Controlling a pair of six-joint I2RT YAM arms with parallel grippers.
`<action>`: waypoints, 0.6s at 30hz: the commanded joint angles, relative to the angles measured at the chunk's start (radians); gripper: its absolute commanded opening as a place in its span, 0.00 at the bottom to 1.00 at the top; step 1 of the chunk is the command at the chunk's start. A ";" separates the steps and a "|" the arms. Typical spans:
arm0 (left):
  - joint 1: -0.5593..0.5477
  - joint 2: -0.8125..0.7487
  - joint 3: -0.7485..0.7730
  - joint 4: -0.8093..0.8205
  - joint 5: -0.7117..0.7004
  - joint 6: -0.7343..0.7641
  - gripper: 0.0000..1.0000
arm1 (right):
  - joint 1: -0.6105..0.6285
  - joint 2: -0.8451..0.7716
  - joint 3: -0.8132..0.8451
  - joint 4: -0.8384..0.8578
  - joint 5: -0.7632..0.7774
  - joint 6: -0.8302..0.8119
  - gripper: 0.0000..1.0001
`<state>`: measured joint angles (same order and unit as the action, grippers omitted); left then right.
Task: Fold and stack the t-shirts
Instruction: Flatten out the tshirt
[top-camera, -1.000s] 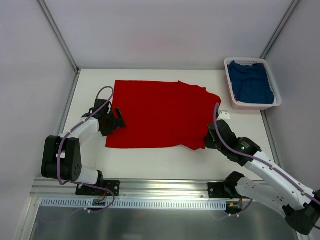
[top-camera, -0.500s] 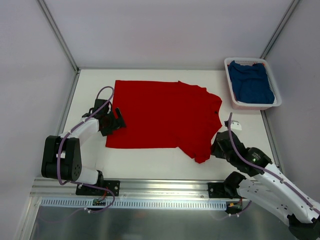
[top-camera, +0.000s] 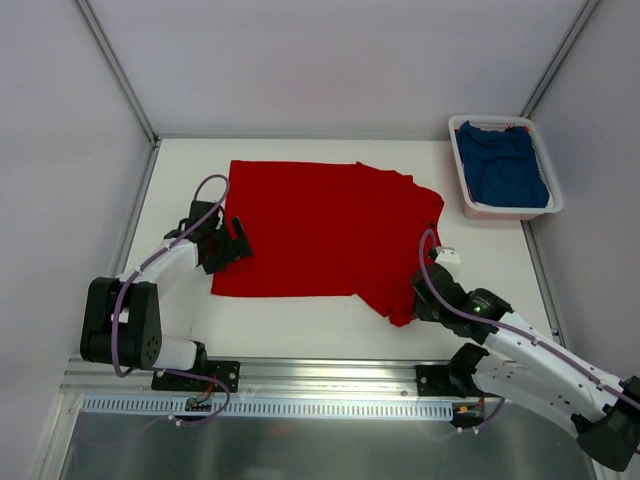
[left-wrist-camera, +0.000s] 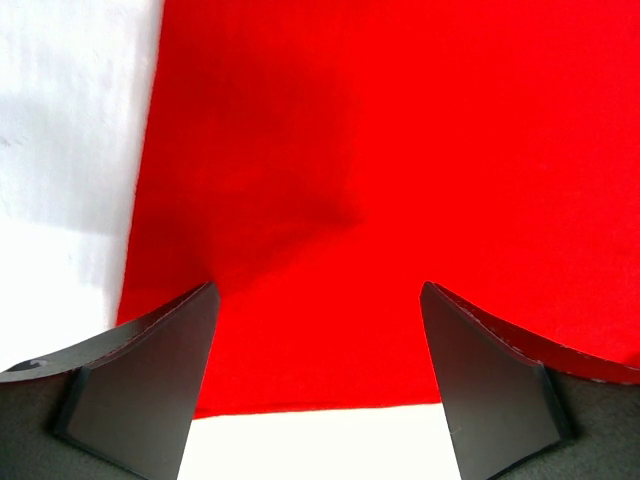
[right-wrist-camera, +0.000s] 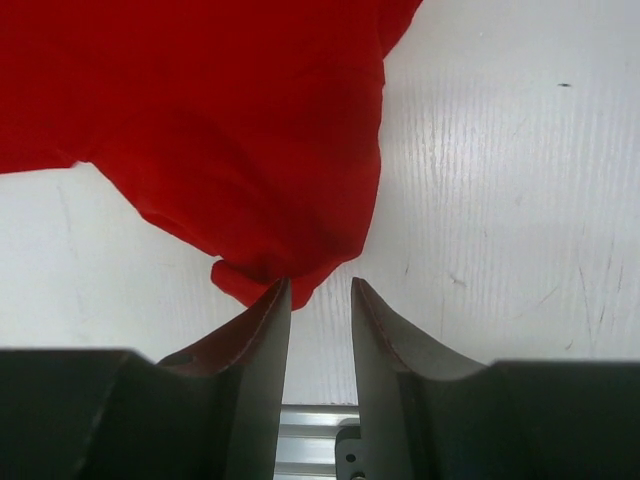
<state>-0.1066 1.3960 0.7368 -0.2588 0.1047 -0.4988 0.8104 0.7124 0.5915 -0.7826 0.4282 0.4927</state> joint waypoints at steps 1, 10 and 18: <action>-0.018 -0.058 -0.031 0.012 0.017 -0.006 0.83 | 0.016 0.054 -0.034 0.083 -0.031 -0.006 0.33; -0.033 -0.071 -0.065 0.010 0.009 -0.020 0.83 | 0.151 0.202 -0.053 0.149 0.003 0.052 0.32; -0.041 -0.075 -0.062 0.010 0.000 -0.015 0.83 | 0.228 0.320 0.011 0.174 0.030 0.035 0.32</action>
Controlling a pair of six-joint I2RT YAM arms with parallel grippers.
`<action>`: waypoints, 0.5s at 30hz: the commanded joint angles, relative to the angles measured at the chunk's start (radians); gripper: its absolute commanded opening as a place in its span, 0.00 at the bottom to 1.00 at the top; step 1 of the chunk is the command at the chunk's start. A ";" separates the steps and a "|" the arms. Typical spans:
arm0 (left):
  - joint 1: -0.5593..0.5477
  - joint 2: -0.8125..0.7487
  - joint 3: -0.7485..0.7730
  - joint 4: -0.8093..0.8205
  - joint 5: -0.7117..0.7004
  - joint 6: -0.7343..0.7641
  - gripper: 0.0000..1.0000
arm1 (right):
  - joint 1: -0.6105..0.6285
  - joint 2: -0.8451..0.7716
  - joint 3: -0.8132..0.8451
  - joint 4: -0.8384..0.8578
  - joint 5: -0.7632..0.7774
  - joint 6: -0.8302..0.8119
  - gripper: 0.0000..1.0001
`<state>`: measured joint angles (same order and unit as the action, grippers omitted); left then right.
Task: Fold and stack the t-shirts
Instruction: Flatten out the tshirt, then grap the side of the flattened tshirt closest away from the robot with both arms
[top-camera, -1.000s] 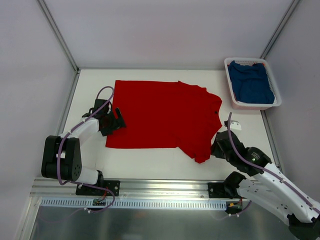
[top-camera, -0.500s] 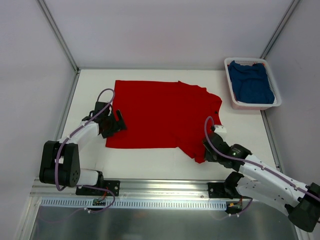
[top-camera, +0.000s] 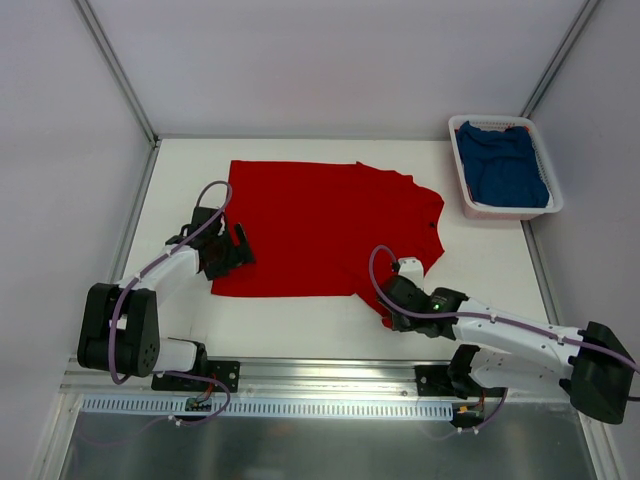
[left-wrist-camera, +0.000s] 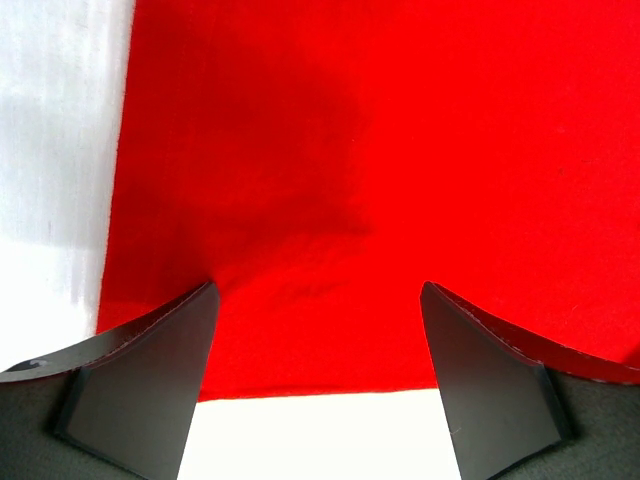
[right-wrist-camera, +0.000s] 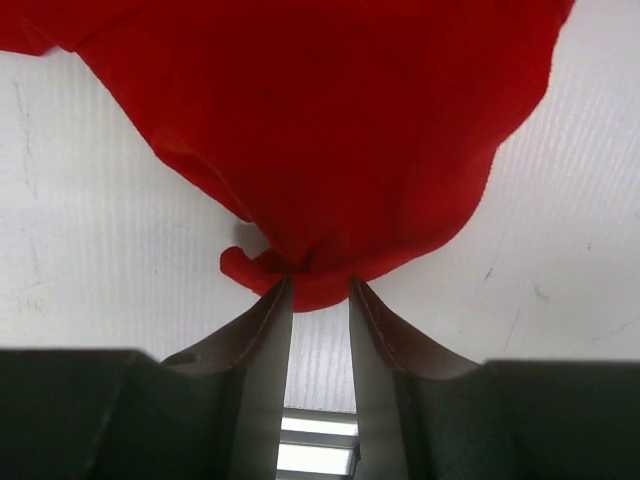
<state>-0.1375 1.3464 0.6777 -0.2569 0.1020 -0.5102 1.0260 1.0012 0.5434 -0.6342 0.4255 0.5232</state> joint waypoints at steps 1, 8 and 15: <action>-0.010 -0.026 -0.003 0.007 0.002 -0.002 0.83 | 0.017 0.040 0.066 0.027 0.032 0.003 0.32; -0.010 -0.029 -0.006 0.002 -0.001 0.002 0.83 | 0.034 0.062 0.079 0.039 0.022 -0.002 0.41; -0.010 -0.030 0.011 -0.005 0.002 0.006 0.83 | 0.065 0.091 0.130 -0.018 0.076 -0.002 0.43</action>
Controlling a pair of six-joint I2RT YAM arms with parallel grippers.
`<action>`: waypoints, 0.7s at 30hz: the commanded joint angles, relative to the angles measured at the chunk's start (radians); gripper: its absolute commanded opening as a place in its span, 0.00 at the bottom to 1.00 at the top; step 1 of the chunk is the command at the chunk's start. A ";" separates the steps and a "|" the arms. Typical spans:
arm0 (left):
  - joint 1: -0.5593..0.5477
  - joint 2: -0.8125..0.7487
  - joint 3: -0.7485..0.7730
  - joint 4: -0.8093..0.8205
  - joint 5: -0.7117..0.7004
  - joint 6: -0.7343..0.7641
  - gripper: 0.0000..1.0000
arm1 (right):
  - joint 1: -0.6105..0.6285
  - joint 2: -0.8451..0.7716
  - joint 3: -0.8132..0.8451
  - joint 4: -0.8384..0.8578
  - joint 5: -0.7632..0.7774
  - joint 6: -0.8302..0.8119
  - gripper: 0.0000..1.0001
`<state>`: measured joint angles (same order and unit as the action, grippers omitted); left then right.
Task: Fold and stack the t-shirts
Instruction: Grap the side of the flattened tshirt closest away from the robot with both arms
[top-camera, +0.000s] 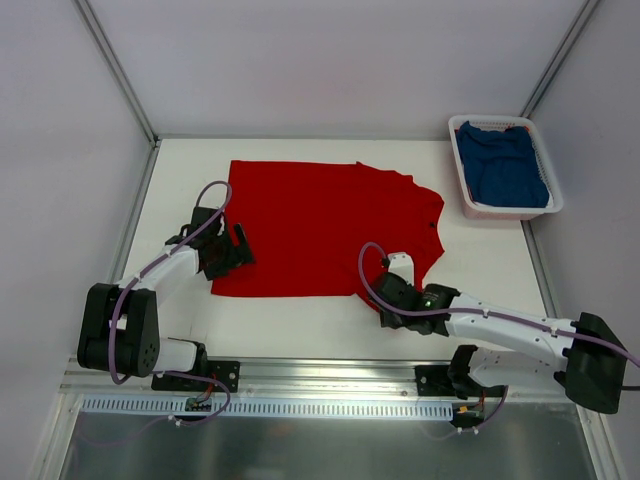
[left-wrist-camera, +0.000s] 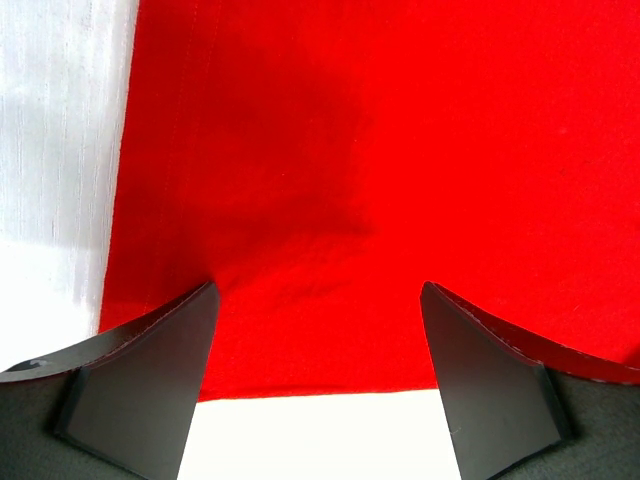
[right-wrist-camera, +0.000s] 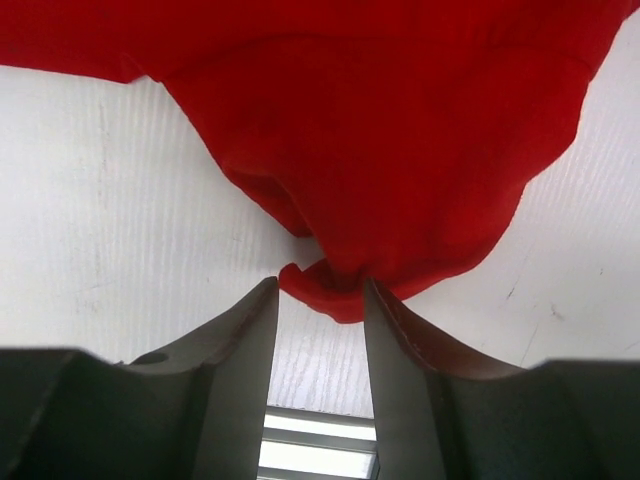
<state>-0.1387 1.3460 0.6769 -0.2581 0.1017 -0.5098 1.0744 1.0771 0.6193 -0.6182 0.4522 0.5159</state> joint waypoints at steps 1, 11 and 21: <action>-0.009 -0.028 0.012 -0.006 0.001 0.005 0.83 | 0.028 0.020 0.056 -0.035 0.058 0.007 0.43; -0.009 -0.028 0.004 -0.006 -0.008 0.013 0.84 | 0.094 0.093 0.068 -0.020 0.069 0.052 0.42; -0.009 -0.033 -0.002 -0.007 -0.007 0.011 0.84 | 0.145 0.109 0.057 0.001 0.060 0.078 0.40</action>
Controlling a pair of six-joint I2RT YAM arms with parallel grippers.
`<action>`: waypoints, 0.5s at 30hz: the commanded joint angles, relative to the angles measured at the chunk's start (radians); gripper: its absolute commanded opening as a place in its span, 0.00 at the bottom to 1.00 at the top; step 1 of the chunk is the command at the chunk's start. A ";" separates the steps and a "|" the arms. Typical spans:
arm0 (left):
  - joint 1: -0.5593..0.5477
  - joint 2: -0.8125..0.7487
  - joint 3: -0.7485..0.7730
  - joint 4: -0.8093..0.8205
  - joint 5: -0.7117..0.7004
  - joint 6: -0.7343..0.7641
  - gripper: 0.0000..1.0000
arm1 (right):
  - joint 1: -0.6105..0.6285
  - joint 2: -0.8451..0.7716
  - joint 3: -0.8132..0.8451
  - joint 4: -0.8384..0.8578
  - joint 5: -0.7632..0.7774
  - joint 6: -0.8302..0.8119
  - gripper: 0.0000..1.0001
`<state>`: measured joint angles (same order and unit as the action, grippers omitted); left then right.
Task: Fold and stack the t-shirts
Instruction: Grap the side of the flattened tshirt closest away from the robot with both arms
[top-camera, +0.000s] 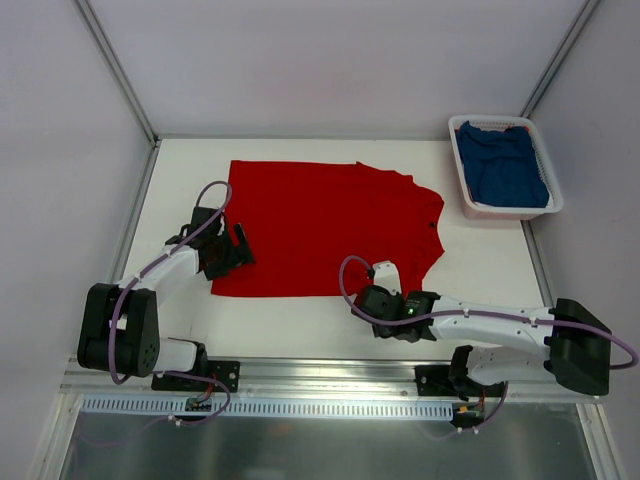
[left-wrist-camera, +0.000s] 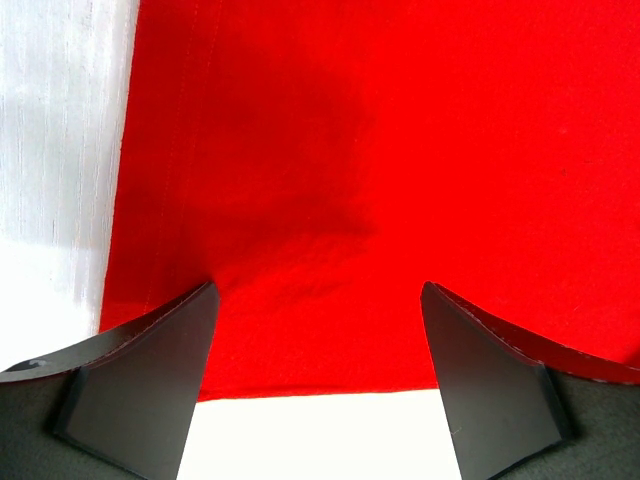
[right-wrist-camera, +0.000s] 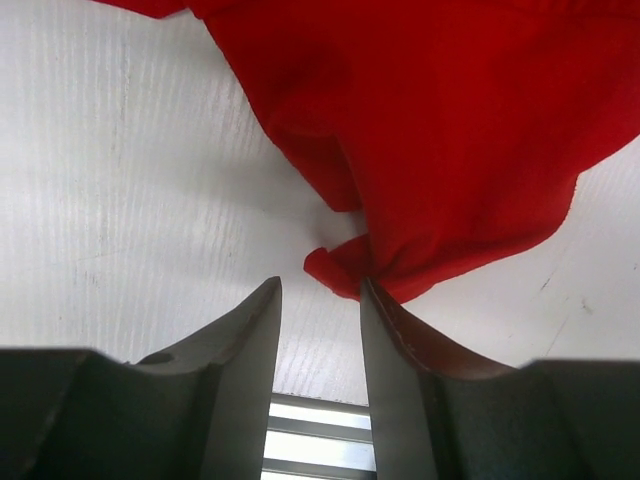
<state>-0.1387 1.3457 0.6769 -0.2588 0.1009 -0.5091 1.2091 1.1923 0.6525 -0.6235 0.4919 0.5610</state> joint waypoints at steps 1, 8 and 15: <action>-0.009 -0.034 -0.005 -0.007 -0.006 0.011 0.84 | 0.010 -0.020 0.013 0.010 0.020 0.037 0.40; -0.009 -0.048 -0.014 -0.004 -0.006 0.009 0.84 | 0.012 -0.080 -0.027 0.021 0.022 0.040 0.35; -0.009 -0.059 -0.023 -0.007 -0.007 0.007 0.84 | 0.012 -0.091 -0.039 0.038 0.004 0.040 0.36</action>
<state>-0.1387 1.3182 0.6662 -0.2588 0.1005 -0.5095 1.2152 1.1282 0.6182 -0.5991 0.4896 0.5804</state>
